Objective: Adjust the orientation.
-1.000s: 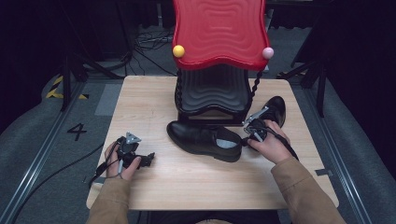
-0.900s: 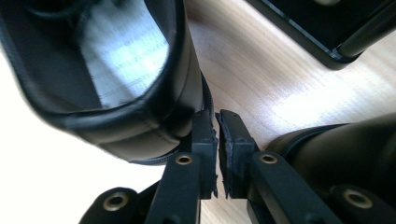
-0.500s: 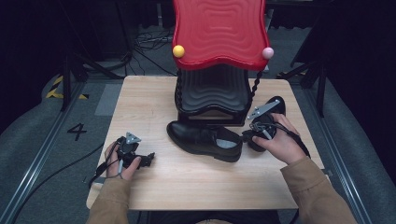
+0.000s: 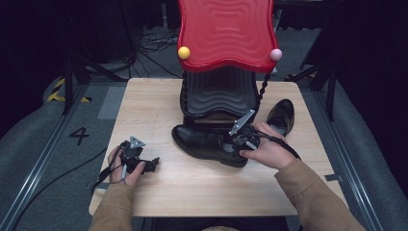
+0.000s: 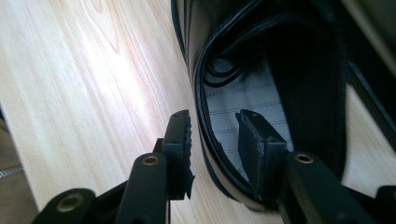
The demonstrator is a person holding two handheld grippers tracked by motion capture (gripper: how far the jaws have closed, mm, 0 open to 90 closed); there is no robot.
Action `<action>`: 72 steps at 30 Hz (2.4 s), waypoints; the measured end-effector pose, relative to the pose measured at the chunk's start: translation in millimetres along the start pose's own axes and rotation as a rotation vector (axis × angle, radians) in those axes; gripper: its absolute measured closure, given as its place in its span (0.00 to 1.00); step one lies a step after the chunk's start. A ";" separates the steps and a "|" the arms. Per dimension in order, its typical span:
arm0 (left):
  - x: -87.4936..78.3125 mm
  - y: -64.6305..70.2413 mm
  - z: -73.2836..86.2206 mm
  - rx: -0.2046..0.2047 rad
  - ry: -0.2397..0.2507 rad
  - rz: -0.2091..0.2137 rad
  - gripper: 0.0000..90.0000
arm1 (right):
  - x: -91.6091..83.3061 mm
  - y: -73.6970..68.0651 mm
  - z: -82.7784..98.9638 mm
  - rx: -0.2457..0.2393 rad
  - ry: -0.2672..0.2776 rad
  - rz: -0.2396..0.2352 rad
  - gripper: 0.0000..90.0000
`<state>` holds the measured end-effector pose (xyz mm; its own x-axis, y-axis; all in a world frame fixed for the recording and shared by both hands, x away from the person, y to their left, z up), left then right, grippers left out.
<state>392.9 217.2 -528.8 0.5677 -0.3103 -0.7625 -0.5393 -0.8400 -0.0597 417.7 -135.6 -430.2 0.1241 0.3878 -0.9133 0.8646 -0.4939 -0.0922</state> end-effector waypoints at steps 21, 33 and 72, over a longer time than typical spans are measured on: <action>0.0 0.2 0.0 -0.002 -0.001 0.001 0.00 | 34.4 -5.3 -3.5 -0.096 -0.151 -0.030 0.96; 0.0 0.0 0.0 0.000 0.000 0.000 0.00 | 5.5 -45.0 -0.6 -0.068 -0.059 -0.008 0.96; 1.5 -0.9 -1.3 0.011 -0.002 0.005 0.00 | -7.0 -90.7 40.6 0.338 0.052 -0.007 0.65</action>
<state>395.1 216.9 -529.1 0.5640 -0.3136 -0.7639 -0.5489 -0.8335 -0.0630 318.7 -125.1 -431.6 0.1506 0.4268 -0.8917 0.6561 -0.7179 -0.2328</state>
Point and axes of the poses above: each handheld gripper's, and its own axes: x roughly forward along the jaws, z roughly out of its underside, y roughly to its right, the point moved 4 cm from there along x, roughly forward along the jaws, and after that the axes turned 7 degrees about x, right-handed, at the moved point
